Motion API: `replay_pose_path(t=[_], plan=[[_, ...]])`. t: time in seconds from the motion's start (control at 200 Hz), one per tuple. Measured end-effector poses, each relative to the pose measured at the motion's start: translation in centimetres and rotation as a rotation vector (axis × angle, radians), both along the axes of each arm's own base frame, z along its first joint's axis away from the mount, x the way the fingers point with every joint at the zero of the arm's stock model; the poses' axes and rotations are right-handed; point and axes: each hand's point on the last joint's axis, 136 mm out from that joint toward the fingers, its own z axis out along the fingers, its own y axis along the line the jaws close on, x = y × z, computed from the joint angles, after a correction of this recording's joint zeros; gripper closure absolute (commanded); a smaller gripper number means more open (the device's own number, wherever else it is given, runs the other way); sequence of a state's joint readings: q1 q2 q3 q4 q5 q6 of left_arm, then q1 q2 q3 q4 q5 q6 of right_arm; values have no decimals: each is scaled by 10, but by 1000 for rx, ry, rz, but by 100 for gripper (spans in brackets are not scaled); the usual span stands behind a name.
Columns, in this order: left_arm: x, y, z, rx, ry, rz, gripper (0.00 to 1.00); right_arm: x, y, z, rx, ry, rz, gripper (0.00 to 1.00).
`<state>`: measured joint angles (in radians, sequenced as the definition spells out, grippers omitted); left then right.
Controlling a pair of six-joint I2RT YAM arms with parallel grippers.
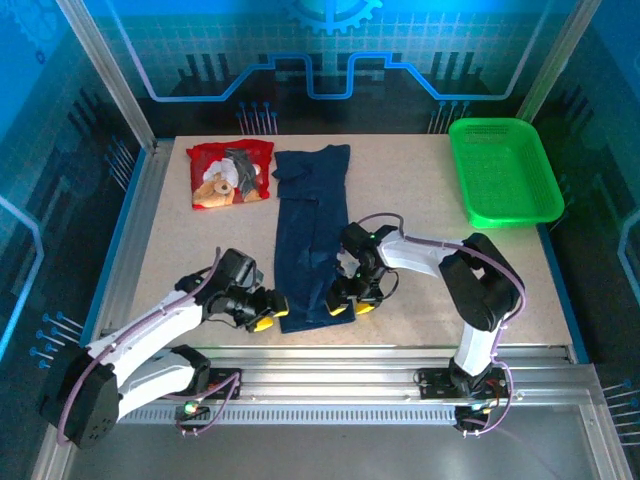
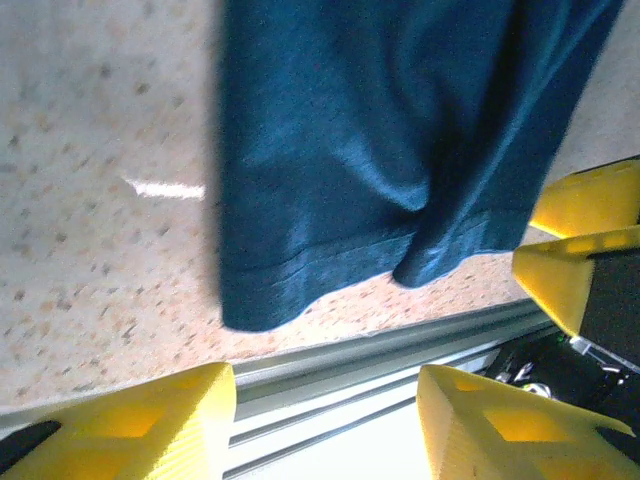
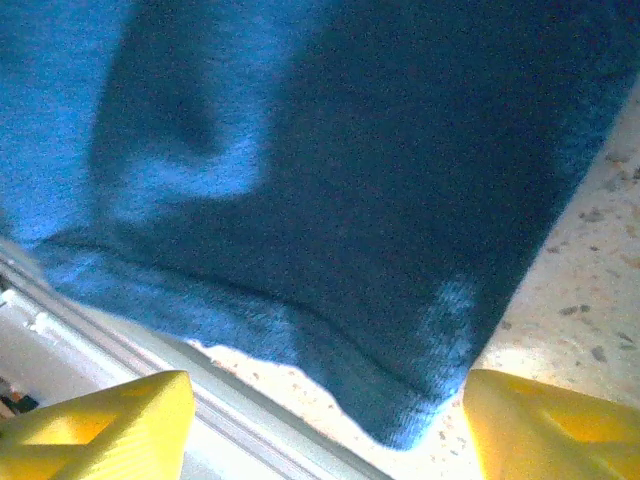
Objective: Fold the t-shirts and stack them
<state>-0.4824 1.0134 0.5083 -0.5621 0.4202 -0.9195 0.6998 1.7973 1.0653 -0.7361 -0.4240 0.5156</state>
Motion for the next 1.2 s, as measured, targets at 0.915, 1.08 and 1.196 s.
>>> replay_pose_path(t=[0.915, 1.08, 1.196], plan=[[-8, -16, -51, 32, 141, 12, 80, 1, -10, -13, -134, -40, -110, 72], [5, -22, -48, 53, 103, -11, 100, 1, -15, -15, -165, -43, -117, 90], [19, -27, -36, 50, 35, -21, 100, -8, -4, -13, -133, -30, -88, 99]])
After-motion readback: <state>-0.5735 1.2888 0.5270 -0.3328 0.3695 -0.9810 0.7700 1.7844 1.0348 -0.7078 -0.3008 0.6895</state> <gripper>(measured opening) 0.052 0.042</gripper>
